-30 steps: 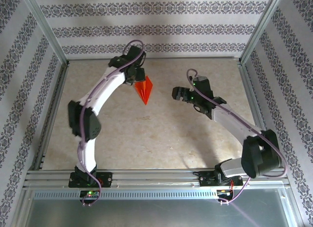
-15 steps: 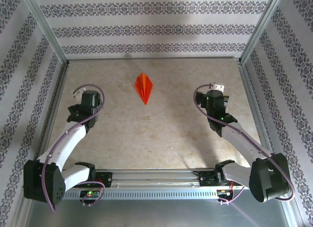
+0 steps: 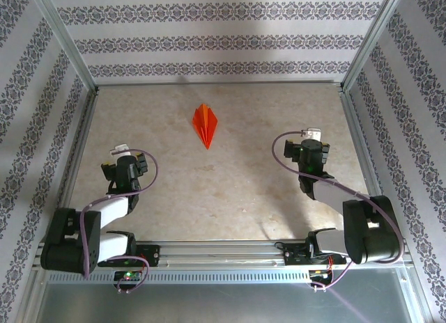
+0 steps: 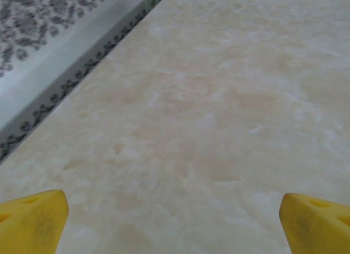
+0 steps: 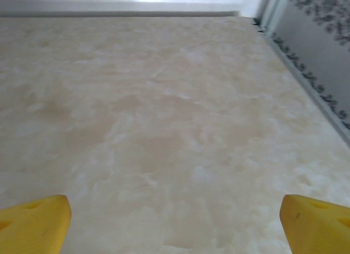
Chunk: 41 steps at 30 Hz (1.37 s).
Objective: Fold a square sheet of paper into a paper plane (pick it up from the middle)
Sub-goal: Reset both arms
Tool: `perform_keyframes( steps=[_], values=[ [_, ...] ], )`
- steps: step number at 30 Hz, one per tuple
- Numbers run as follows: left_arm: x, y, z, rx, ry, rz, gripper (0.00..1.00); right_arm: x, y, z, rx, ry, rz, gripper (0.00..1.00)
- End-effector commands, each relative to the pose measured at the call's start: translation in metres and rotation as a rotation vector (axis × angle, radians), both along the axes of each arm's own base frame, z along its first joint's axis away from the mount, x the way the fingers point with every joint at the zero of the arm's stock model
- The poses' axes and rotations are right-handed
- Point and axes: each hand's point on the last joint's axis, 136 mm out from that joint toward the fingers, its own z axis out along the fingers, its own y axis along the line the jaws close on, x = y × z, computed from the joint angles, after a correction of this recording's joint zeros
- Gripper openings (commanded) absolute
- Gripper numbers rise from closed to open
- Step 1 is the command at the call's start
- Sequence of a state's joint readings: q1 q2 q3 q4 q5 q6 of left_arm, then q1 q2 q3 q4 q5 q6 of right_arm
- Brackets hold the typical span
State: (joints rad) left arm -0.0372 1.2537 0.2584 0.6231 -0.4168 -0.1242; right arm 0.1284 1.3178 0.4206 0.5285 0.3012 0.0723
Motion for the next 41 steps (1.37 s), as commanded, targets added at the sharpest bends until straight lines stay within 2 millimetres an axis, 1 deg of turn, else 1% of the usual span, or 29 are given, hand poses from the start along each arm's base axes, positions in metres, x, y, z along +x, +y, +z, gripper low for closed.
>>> perform_keyframes(
  steps=[1, 2, 4, 7, 8, 11, 13, 15, 17, 20, 27, 41],
  values=[
    [0.027, -0.014, 0.037, -0.001, -0.172, -0.120, 0.99, 0.012, 0.014, 0.018, -0.010, -0.104, 0.119, 0.98],
    [0.032, -0.020, 0.036, -0.008, -0.172, -0.160, 0.99, 0.013, 0.014, 0.019, -0.010, -0.120, 0.134, 0.98],
    [0.041, -0.025, 0.035, -0.006, -0.183, -0.194, 0.99, 0.014, 0.011, 0.020, 0.006, -0.152, 0.142, 0.98],
    [0.054, -0.034, 0.024, -0.032, -0.180, -0.251, 0.99, 0.017, 0.010, 0.014, 0.031, -0.156, 0.162, 0.98],
    [0.057, -0.036, 0.017, -0.036, -0.166, -0.265, 0.99, 0.018, 0.011, 0.012, 0.034, -0.155, 0.169, 0.98],
    [0.061, -0.037, 0.005, -0.036, -0.163, -0.272, 0.99, 0.020, 0.014, 0.004, 0.037, -0.158, 0.193, 0.98],
    [0.061, -0.036, 0.001, -0.044, -0.143, -0.263, 0.99, 0.023, 0.016, -0.003, 0.039, -0.149, 0.201, 0.98],
    [0.063, -0.033, 0.003, -0.038, -0.148, -0.248, 0.99, 0.024, 0.015, -0.002, 0.051, -0.155, 0.202, 0.98],
    [0.064, -0.033, 0.000, -0.041, -0.123, -0.247, 0.99, 0.025, 0.013, -0.004, 0.058, -0.140, 0.198, 0.98],
    [0.067, -0.035, 0.000, -0.032, -0.116, -0.252, 0.99, 0.028, 0.007, -0.004, 0.086, -0.137, 0.182, 0.98],
    [0.068, -0.039, -0.001, -0.034, -0.108, -0.280, 0.99, 0.028, 0.007, -0.004, 0.085, -0.135, 0.182, 0.98],
    [0.069, -0.040, 0.000, -0.033, -0.107, -0.282, 0.99, 0.028, 0.007, -0.004, 0.085, -0.135, 0.182, 0.98]
  ],
)
